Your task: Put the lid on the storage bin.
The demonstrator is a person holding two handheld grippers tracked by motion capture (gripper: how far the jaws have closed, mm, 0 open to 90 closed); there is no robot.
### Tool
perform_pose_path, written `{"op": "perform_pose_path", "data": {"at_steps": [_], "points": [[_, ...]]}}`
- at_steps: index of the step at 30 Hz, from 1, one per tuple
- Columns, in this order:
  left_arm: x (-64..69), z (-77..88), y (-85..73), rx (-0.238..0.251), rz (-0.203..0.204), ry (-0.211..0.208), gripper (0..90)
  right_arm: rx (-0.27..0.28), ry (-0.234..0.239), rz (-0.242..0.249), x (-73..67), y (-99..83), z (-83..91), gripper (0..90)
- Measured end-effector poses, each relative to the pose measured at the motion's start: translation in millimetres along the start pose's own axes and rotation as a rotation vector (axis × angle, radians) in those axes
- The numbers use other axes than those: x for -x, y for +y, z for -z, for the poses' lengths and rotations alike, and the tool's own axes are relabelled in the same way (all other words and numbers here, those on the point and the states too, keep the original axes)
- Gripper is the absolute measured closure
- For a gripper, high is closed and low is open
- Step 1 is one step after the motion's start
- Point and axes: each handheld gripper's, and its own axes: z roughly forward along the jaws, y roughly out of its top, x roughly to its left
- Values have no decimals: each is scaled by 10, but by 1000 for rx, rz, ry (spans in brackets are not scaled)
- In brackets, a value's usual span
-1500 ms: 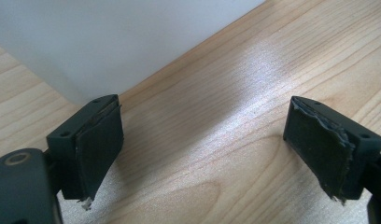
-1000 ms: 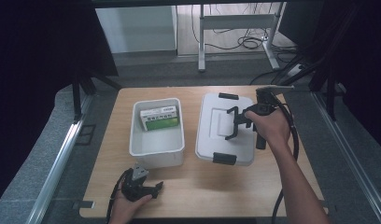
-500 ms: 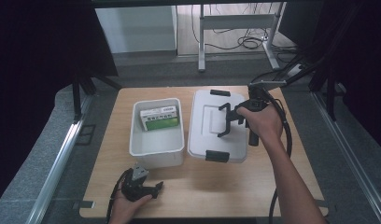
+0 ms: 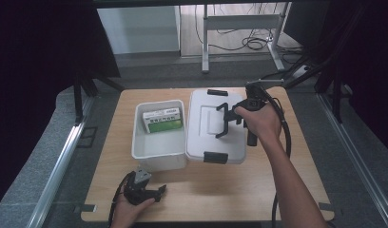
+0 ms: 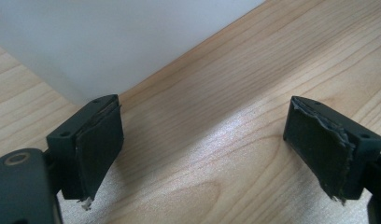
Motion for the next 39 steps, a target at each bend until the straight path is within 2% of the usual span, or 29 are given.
{"op": "perform_pose_path", "data": {"at_steps": [39], "points": [[-2,-2,0,2,-3,0,118,-45,16,60,-472,31,-230,850]]}}
